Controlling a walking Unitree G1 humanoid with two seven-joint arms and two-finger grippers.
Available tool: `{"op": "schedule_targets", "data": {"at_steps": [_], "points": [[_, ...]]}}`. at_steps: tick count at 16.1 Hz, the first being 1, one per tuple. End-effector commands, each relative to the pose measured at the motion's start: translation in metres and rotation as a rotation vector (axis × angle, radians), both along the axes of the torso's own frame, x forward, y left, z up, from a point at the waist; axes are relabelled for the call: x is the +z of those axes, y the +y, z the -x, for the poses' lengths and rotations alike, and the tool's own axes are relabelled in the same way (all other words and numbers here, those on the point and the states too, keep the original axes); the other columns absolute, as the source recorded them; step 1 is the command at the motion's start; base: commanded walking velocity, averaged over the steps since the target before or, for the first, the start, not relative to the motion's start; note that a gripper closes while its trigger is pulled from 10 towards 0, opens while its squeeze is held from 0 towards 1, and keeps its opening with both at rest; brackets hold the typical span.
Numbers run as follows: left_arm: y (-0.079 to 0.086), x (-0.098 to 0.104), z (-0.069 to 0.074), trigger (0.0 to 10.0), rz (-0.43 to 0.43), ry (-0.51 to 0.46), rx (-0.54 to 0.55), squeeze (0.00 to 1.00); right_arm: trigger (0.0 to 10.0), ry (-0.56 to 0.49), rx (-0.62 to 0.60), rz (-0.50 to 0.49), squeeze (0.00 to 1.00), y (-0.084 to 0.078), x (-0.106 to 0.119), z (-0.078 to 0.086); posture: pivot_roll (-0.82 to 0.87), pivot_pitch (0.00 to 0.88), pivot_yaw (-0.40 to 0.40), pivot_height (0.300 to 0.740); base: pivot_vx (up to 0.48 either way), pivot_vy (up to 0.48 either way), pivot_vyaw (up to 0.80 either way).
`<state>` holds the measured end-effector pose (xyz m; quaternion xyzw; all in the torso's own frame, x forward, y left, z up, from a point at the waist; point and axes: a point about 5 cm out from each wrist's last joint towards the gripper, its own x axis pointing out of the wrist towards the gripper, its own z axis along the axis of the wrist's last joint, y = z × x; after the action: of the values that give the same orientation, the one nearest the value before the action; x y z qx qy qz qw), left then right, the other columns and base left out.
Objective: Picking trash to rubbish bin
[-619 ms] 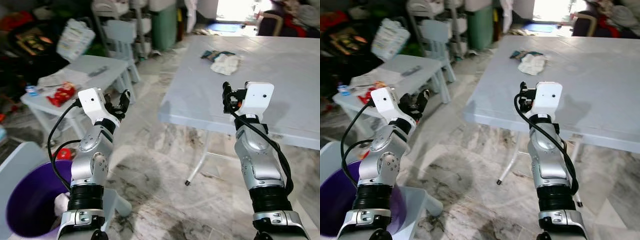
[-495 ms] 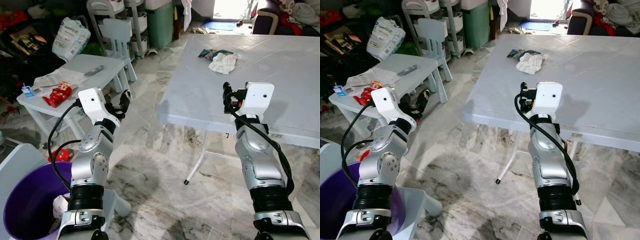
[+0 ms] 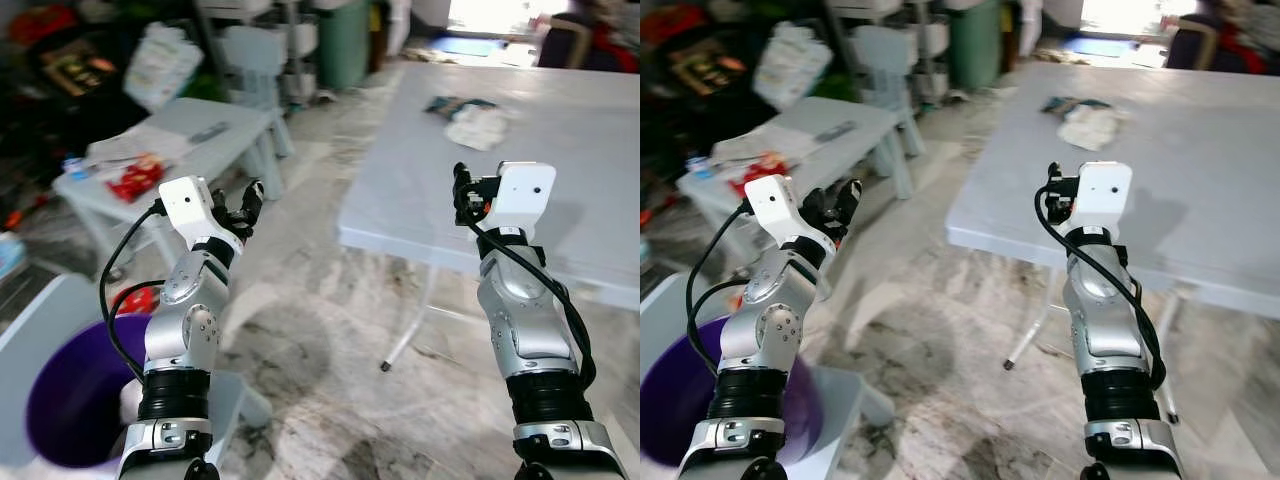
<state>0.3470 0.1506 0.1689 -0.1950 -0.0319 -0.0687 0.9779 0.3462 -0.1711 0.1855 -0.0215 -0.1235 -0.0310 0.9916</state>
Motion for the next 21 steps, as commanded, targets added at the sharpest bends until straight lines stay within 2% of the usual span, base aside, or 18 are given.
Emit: {"op": "schedule_targets", "data": {"at_steps": [1,21], "points": [[0.0028,0.0012,0.0002,10.0,0.000,0.004,0.006,0.00,10.0,-0.024,0.011,0.005,0.00,0.0048,0.0072,0.0006,-0.01,0.000,0.069,0.740,0.000,0.000,0.00],[0.0037,-0.0015,0.0022,10.0,-0.006,0.014,-0.001,0.00,10.0,-0.022,0.006,0.015,0.00,0.0051,0.0066,0.0001,0.00,0.000,0.070,0.740,0.000,-0.258,0.00]]}}
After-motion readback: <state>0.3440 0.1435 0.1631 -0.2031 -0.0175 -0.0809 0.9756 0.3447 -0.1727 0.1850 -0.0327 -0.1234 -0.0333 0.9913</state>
